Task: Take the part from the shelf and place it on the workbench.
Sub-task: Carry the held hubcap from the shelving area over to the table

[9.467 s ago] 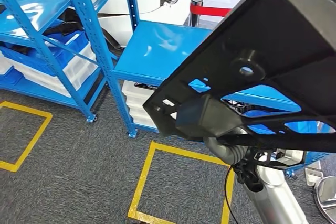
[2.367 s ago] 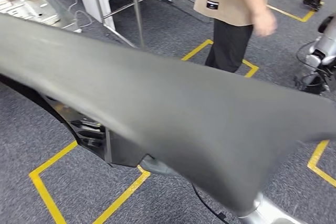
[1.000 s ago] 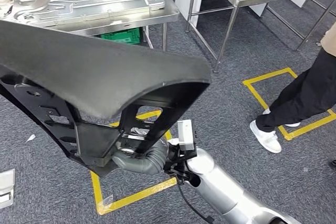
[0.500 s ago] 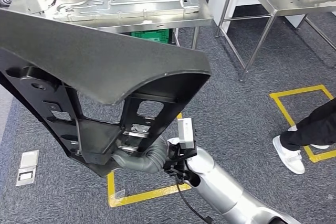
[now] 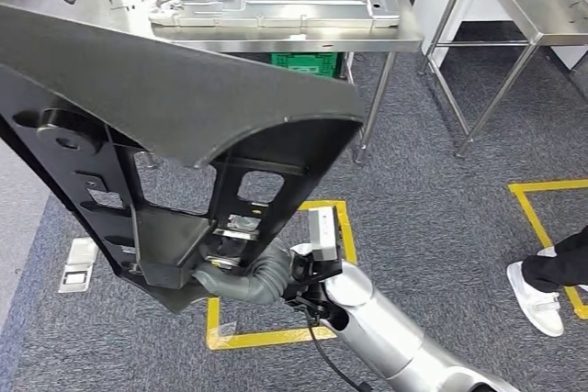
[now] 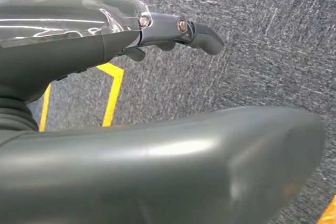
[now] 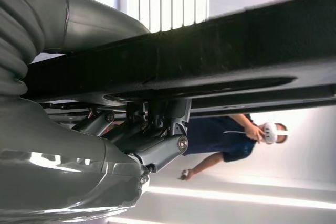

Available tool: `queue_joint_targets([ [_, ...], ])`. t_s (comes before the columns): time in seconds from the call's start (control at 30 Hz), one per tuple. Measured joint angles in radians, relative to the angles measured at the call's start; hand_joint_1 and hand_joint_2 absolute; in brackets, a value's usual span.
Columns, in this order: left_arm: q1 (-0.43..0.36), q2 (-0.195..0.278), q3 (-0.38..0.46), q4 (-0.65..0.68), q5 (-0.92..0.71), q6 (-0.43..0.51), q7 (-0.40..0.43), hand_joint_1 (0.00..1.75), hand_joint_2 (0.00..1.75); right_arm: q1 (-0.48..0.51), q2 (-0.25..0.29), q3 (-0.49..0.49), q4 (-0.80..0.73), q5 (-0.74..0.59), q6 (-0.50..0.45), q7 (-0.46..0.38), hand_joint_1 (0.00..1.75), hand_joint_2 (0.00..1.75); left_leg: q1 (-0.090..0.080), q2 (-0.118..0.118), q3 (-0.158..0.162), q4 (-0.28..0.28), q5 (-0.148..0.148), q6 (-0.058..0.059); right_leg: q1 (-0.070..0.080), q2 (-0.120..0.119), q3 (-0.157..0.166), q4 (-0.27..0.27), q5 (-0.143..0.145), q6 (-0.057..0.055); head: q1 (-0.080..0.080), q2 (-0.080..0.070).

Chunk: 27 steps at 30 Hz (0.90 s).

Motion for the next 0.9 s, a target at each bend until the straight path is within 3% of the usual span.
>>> queue_joint_targets([
  [0.07,0.002,0.000,0.000,0.000,0.000,0.000,0.000,0.00,1.75,0.000,0.000,0.000,0.000,0.002,-0.001,0.000,1.75,1.75,0.000,-0.002,0.001,-0.001,0.000,0.014,-0.005,0.012,-0.003,0.012,-0.012,0.009,0.000,0.000],
  [0.1,0.001,0.000,0.000,0.000,0.000,0.000,0.000,0.00,1.75,-0.001,0.000,0.000,-0.001,0.002,-0.002,0.000,1.75,1.75,0.000,-0.003,0.002,-0.001,0.000,0.020,-0.007,0.023,-0.017,0.044,-0.033,0.013,0.000,0.000],
  [0.2,-0.002,0.000,0.000,0.000,0.000,0.000,0.000,0.00,1.75,0.003,0.000,0.000,0.000,0.004,-0.004,-0.001,1.75,1.75,-0.004,-0.010,0.003,-0.001,-0.002,0.030,-0.008,0.045,-0.116,0.242,-0.121,0.016,0.001,0.000],
  [0.27,-0.002,0.000,0.000,0.000,0.000,0.000,0.000,0.00,1.75,0.006,0.000,0.000,0.003,0.004,-0.005,-0.001,1.75,1.75,-0.009,-0.017,0.006,-0.001,-0.005,0.034,-0.007,0.046,-0.159,0.310,-0.124,0.012,0.001,0.000],
  [0.3,-0.002,0.000,0.000,0.000,0.000,0.000,0.000,0.00,1.75,0.007,0.000,0.000,0.004,0.004,-0.005,-0.001,1.75,1.75,-0.012,-0.021,0.010,-0.001,-0.007,0.036,-0.005,0.048,-0.151,0.279,-0.094,0.007,0.001,0.000],
  [0.33,-0.002,0.000,0.000,0.000,0.000,0.000,0.000,0.00,1.75,0.006,0.000,0.000,0.005,0.005,-0.007,-0.001,1.75,1.75,-0.016,-0.026,0.014,-0.001,-0.009,0.038,-0.002,0.051,-0.126,0.216,-0.051,-0.002,0.001,0.000],
  [0.4,-0.004,-0.003,0.000,0.000,0.000,0.000,-0.001,0.00,1.75,0.005,0.000,-0.001,0.005,0.008,-0.012,-0.004,1.75,1.75,-0.019,-0.033,0.020,-0.003,-0.014,0.038,0.005,0.062,-0.070,0.079,0.019,-0.028,-0.002,0.000],
  [0.47,-0.004,-0.006,0.000,0.000,0.000,-0.001,-0.001,0.00,1.75,0.004,0.000,-0.003,0.005,0.012,-0.019,-0.007,1.75,1.75,-0.014,-0.036,0.018,-0.005,-0.015,0.032,0.014,0.069,-0.049,0.024,0.034,-0.044,-0.001,0.000],
  [0.6,-0.002,-0.008,0.000,0.000,0.000,-0.001,-0.002,0.00,1.75,0.003,0.006,-0.006,0.002,0.015,-0.025,-0.011,1.75,1.75,-0.013,-0.031,0.010,0.013,-0.034,0.013,0.007,0.062,-0.031,-0.012,0.036,-0.042,0.002,0.000],
  [0.63,-0.003,-0.007,0.000,0.000,0.000,-0.001,-0.002,0.00,1.75,0.003,0.009,-0.007,0.001,0.015,-0.025,-0.012,1.75,1.75,-0.013,-0.027,-0.009,0.054,-0.056,0.009,0.003,0.059,-0.024,-0.020,0.037,-0.040,0.002,0.000],
  [0.73,-0.004,-0.003,0.000,0.000,0.000,-0.001,-0.003,0.00,1.75,0.011,0.012,-0.010,0.001,0.011,-0.029,-0.013,1.75,1.75,-0.006,-0.021,-0.107,0.235,-0.125,-0.007,0.001,0.057,-0.016,-0.021,0.030,-0.039,0.001,0.000],
  [0.77,-0.003,-0.003,0.000,0.000,0.000,-0.001,-0.004,0.00,1.75,0.016,0.013,-0.011,0.001,0.006,-0.029,-0.012,1.75,1.75,-0.003,-0.020,-0.124,0.259,-0.121,-0.011,0.000,0.059,-0.012,-0.021,0.027,-0.036,0.001,0.000],
  [0.8,-0.002,-0.003,0.000,0.000,0.000,-0.001,-0.005,0.00,1.75,0.020,0.013,-0.013,0.001,0.000,-0.027,-0.012,1.75,1.75,0.001,-0.019,-0.123,0.245,-0.098,-0.016,-0.002,0.063,-0.008,-0.020,0.023,-0.032,0.001,0.000],
  [0.87,0.000,-0.002,0.000,0.000,0.000,-0.001,-0.007,0.00,1.75,0.023,0.016,-0.017,0.002,-0.011,-0.022,-0.010,1.75,1.75,0.010,-0.025,-0.069,0.126,-0.024,-0.027,-0.008,0.072,0.002,-0.013,0.011,-0.020,0.001,0.000],
  [0.9,0.000,-0.002,0.000,0.000,0.000,-0.001,-0.007,0.00,1.75,0.023,0.017,-0.018,0.003,-0.016,-0.019,-0.008,1.75,1.75,0.014,-0.035,-0.041,0.066,-0.001,-0.031,-0.009,0.079,0.003,-0.005,0.003,-0.012,0.000,0.000],
])
